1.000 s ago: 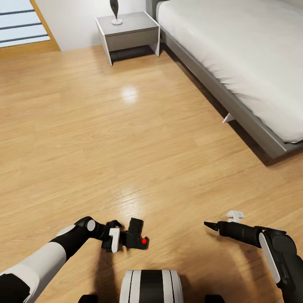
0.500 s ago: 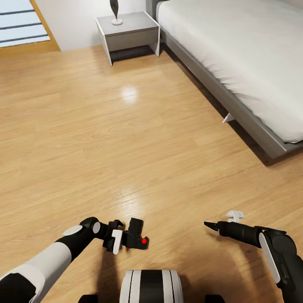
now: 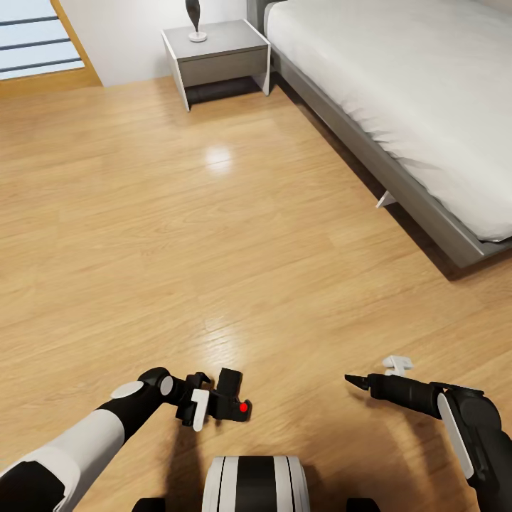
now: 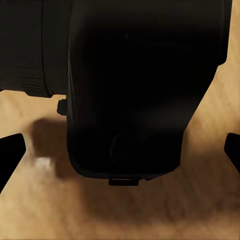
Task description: Attach the digital camera to the camera tripod in the bedroom.
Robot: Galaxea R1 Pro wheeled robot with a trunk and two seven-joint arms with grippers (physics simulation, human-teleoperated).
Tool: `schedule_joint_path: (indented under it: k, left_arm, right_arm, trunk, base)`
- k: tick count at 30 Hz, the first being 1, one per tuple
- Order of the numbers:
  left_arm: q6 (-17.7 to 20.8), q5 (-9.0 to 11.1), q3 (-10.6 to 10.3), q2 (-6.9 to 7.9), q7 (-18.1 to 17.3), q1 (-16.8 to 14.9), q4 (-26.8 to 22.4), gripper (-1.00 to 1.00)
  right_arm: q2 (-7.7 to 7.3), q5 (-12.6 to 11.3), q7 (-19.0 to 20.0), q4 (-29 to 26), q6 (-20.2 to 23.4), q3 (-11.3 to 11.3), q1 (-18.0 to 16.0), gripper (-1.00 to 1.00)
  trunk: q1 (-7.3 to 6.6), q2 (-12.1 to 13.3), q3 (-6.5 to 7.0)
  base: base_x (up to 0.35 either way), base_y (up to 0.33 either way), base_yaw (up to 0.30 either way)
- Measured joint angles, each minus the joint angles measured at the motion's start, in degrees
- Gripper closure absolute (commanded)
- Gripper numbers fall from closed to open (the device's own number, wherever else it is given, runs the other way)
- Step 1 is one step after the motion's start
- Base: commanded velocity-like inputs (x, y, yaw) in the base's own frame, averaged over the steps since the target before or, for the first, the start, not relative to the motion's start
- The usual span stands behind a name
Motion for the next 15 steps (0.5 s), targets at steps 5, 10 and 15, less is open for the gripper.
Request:
schedule_joint_path:
  k: [5,10,15]
  left_arm:
    - [0.0,0.0,0.0,-0.02,0.0,0.0,0.0,-1.00]
    - [0.0,-0.1,0.0,-0.03,0.0,0.0,0.0,-1.00]
    - [0.0,-0.1,0.0,-0.03,0.0,0.0,0.0,-1.00]
  right_arm:
    - [0.00,0.0,0.0,0.0,0.0,0.0,0.0,-1.00]
    - [0.00,0.0,0.0,0.0,0.1,0.0,0.0,-1.00]
    - [0.00,0.0,0.0,0.0,0.1,0.0,0.0,-1.00]
  trunk:
    - [0.00,0.0,0.00]
    - [0.00,0.0,0.00]
    - [0.00,0.0,0.00]
  base:
    - [0.000,0.000,0.000]
    - [0.000,0.000,0.000]
    - [0.000,0.000,0.000]
